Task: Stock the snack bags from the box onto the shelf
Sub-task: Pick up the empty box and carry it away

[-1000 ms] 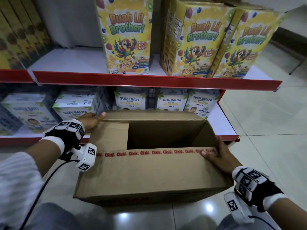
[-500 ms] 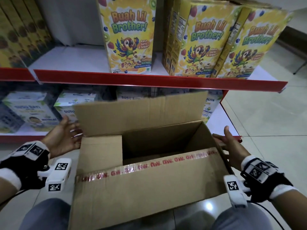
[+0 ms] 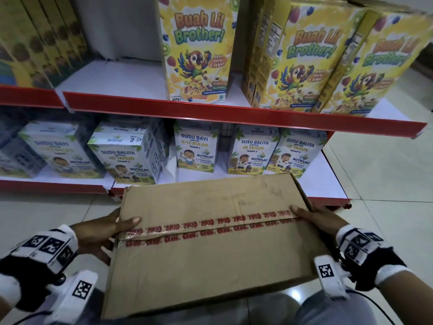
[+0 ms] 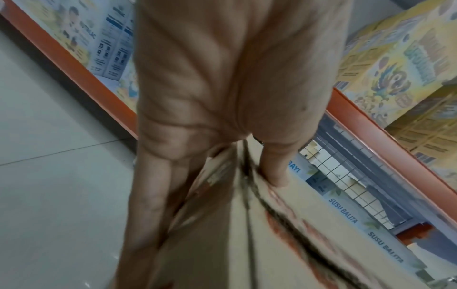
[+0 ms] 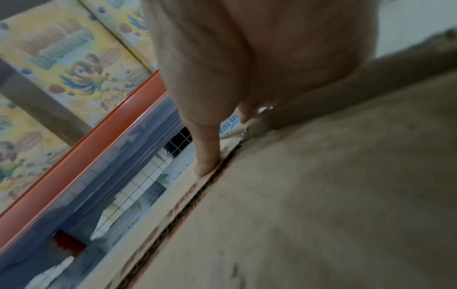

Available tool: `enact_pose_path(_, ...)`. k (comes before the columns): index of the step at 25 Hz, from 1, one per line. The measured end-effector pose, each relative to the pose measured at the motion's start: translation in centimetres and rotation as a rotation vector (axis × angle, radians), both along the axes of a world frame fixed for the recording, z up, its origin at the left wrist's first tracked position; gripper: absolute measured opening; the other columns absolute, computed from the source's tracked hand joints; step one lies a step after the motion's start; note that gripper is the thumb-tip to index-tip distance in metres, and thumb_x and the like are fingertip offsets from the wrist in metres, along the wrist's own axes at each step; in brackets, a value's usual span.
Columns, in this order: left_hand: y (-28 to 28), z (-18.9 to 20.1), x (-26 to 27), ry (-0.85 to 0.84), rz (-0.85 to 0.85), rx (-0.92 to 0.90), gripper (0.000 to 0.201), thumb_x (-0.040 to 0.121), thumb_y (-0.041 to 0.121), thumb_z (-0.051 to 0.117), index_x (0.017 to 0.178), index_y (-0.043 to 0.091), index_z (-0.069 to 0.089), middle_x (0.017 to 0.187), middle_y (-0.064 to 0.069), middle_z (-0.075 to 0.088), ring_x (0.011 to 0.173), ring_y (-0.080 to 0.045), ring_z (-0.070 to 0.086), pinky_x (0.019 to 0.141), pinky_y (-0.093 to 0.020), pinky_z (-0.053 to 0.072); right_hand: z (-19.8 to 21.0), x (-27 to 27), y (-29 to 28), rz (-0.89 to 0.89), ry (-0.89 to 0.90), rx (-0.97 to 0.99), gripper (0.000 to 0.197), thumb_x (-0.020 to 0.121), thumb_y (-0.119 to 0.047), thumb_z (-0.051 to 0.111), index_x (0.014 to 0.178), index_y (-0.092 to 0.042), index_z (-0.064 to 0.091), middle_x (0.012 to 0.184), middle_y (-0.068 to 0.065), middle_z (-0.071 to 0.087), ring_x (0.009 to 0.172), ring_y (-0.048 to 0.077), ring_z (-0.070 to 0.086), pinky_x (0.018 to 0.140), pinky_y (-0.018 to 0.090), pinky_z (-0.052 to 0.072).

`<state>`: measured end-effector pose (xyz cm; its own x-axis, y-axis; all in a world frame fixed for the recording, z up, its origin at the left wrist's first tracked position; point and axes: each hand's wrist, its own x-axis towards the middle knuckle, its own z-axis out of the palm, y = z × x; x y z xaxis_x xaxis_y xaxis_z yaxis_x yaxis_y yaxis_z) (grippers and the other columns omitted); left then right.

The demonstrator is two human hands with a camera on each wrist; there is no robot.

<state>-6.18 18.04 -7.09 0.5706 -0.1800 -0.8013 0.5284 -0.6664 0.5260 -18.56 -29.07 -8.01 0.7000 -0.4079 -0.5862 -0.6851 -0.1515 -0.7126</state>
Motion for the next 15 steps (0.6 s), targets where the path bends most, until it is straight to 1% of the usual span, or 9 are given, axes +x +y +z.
enact_pose_path(2, 0.3, -0.3, -0.6, 0.04, 0.055, -0.01, 0.062, 0.075, 0.065, 0.051, 0.13, 0.047, 0.028, 0.108, -0.017, 0.068, 0.087, -0.038, 0.07, 0.07, -0.05, 0.058, -0.3, -0.1, -0.2, 0.0, -0.008, 0.052, 0.065, 0.059, -0.052, 0.077, 0.117, -0.027, 0.061, 0.092, 0.004, 0.075, 0.083, 0.026, 0.072, 0.063, 0.031, 0.056)
enact_pose_path(4, 0.4, -0.8, -1.2, 0.038, 0.089, -0.009, 0.064, 0.071, 0.075, 0.043, 0.128, 0.052, 0.026, 0.11, -0.015, 0.067, 0.088, -0.037, 0.07, 0.07, -0.049, 0.058, -0.4, -0.1, -0.3, 0.028, -0.005, 0.103, 0.065, 0.062, -0.053, 0.074, 0.12, -0.03, 0.057, 0.096, 0.004, 0.075, 0.086, 0.026, 0.072, 0.068, 0.034, 0.057)
enact_pose_path(6, 0.4, -1.0, -1.8, -0.001, 0.12, 0.0, 0.066, 0.071, 0.08, 0.035, 0.13, 0.053, 0.025, 0.113, -0.009, 0.064, 0.091, -0.035, 0.069, 0.072, -0.047, 0.058, -0.5, 0.1, -0.2, 0.051, -0.005, 0.128, 0.064, 0.064, -0.054, 0.071, 0.122, -0.031, 0.055, 0.097, 0.004, 0.074, 0.087, 0.027, 0.072, 0.071, 0.037, 0.057)
enact_pose_path(8, 0.2, -1.0, -2.4, -0.027, 0.137, -0.02, 0.07, 0.071, 0.081, 0.031, 0.135, 0.051, 0.025, 0.116, -0.005, 0.062, 0.095, -0.034, 0.066, 0.075, -0.046, 0.056, -0.4, 0.1, 0.0, 0.044, -0.01, 0.134, 0.061, 0.067, -0.053, 0.068, 0.121, -0.028, 0.056, 0.099, 0.005, 0.074, 0.092, 0.028, 0.07, 0.08, 0.041, 0.056)
enact_pose_path(9, 0.2, -1.0, -2.7, -0.041, 0.147, -0.029, 0.072, 0.071, 0.08, 0.03, 0.136, 0.05, 0.024, 0.117, -0.003, 0.06, 0.098, -0.032, 0.064, 0.077, -0.045, 0.055, -0.4, 0.1, 0.1, 0.047, -0.011, 0.128, 0.059, 0.069, -0.052, 0.067, 0.121, -0.026, 0.058, 0.1, 0.005, 0.074, 0.095, 0.028, 0.069, 0.084, 0.042, 0.054)
enact_pose_path(10, 0.3, -0.9, -2.9, -0.06, 0.151, -0.039, 0.075, 0.07, 0.08, 0.03, 0.137, 0.049, 0.024, 0.119, -0.002, 0.058, 0.099, -0.029, 0.062, 0.077, -0.044, 0.054, -0.3, 0.1, 0.5, 0.057, -0.011, 0.12, 0.057, 0.07, -0.052, 0.065, 0.12, -0.023, 0.059, 0.099, 0.003, 0.074, 0.096, 0.027, 0.068, 0.085, 0.041, 0.053)
enact_pose_path(12, 1.2, -0.5, -3.6, -0.096, 0.176, -0.038, 0.077, 0.068, 0.08, 0.03, 0.138, 0.049, 0.023, 0.12, 0.002, 0.056, 0.099, -0.022, 0.059, 0.074, -0.039, 0.051, 0.3, 0.3, 1.6, 0.085, -0.026, 0.106, 0.056, 0.072, -0.052, 0.062, 0.119, -0.021, 0.061, 0.098, -0.002, 0.074, 0.098, 0.023, 0.067, 0.085, 0.039, 0.052)
enact_pose_path(14, 3.1, 0.3, -4.5, -0.126, 0.222, -0.052, 0.075, 0.065, 0.086, 0.032, 0.134, 0.056, 0.024, 0.119, 0.008, 0.056, 0.101, -0.018, 0.058, 0.071, -0.036, 0.051, 1.1, 0.9, 2.6, 0.112, -0.038, 0.116, 0.054, 0.074, -0.053, 0.061, 0.119, -0.024, 0.06, 0.101, -0.002, 0.074, 0.098, 0.024, 0.067, 0.087, 0.04, 0.052)
enact_pose_path(15, 4.4, 0.8, -4.9, -0.149, 0.253, -0.057, 0.072, 0.061, 0.092, 0.034, 0.127, 0.064, 0.027, 0.117, 0.013, 0.057, 0.101, -0.016, 0.058, 0.069, -0.035, 0.052, 1.7, 1.5, 3.5, 0.146, -0.037, 0.139, 0.052, 0.075, -0.053, 0.06, 0.12, -0.025, 0.059, 0.103, 0.001, 0.073, 0.097, 0.025, 0.068, 0.086, 0.041, 0.053)
